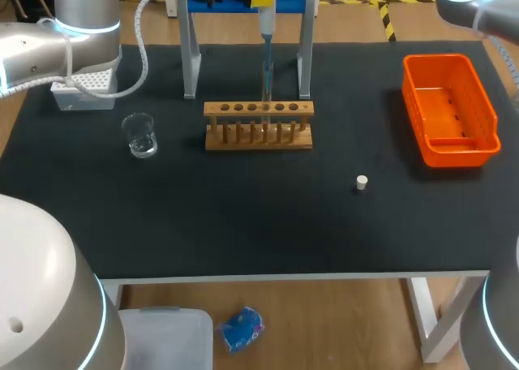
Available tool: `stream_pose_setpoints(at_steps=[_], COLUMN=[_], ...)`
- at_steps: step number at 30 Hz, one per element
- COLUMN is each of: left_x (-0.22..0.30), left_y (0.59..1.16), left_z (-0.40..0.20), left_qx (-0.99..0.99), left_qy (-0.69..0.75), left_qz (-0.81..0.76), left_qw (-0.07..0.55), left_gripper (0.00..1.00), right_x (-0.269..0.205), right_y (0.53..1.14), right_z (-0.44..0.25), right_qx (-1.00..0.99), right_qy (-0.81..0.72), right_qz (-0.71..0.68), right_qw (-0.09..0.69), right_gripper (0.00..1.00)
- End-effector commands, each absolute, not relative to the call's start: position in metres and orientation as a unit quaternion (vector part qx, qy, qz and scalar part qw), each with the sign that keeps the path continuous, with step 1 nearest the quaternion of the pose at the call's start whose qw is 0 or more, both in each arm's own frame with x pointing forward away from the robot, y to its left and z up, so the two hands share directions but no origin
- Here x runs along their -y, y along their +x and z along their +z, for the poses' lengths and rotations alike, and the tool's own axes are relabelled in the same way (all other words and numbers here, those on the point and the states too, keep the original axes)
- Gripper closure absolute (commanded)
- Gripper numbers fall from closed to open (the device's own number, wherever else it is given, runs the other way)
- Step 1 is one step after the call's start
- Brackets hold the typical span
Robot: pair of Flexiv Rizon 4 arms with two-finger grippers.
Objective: Invert the test tube, pick up the pipette, mount the tip to pipette, aspirate from beaker and dispense into the tube, eject the tip, return the pipette, and cap with the stopper.
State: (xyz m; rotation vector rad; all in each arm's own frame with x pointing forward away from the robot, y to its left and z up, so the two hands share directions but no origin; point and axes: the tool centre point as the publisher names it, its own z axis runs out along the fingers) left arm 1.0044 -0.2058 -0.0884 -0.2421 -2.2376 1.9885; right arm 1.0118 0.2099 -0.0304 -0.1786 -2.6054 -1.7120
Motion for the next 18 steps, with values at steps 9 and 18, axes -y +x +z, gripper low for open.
stream_pose_setpoints(at_steps=[9,18], left_x=[0.206,0.206], left_y=[1.004,1.004], left_z=[-0.083,-0.083], left_qx=[0.743,0.743], left_qy=[-0.081,-0.081], left_qz=[0.661,0.661], left_qw=[0.067,0.067], left_gripper=[1.0,1.0], right_x=[-0.208,-0.206], right_y=[1.011,1.006], right_z=[-0.013,0.009], right_qx=[0.832,0.828], right_qy=[-0.042,-0.028], right_qz=[-0.553,-0.56], right_qw=[-0.009,-0.026], right_gripper=[1.0,1.0])
